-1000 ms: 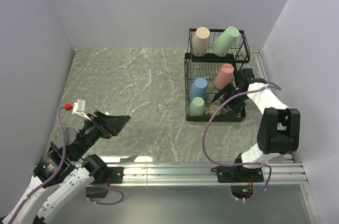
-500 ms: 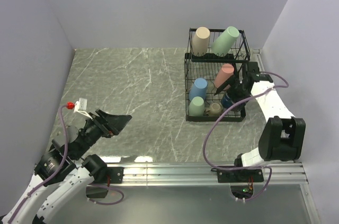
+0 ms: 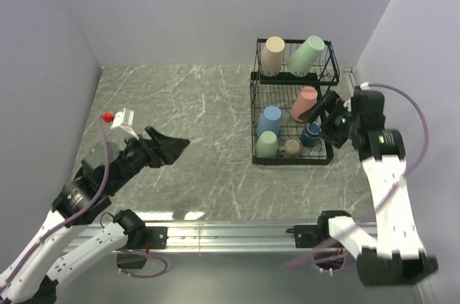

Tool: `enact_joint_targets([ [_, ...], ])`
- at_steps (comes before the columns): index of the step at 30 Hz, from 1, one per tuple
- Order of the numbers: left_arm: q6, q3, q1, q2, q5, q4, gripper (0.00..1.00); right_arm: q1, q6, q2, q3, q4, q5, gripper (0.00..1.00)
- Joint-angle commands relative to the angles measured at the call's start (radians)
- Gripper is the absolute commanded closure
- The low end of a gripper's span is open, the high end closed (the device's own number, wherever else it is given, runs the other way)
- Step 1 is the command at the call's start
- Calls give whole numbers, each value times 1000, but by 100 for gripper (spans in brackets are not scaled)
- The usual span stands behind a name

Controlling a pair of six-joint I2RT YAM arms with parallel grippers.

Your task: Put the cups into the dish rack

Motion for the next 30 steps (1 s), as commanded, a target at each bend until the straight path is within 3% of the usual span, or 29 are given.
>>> enact_joint_targets([
  [1, 103, 89, 5, 110, 19, 75, 10, 45, -46, -188, -66, 35, -9, 1],
  [7, 180, 207, 8, 287, -32, 101, 9, 57, -27, -531, -224, 110, -121, 0],
  [17, 175, 317, 28, 436, -247, 64, 9, 55, 57, -883, -339, 70, 40, 0],
  [21, 146, 346, 41, 480, -264, 32, 9, 55, 50, -922, -348, 24, 90, 0],
  [30, 85, 299, 40, 417, -327, 23, 10, 57, -21, -940, -367, 9, 100, 0],
])
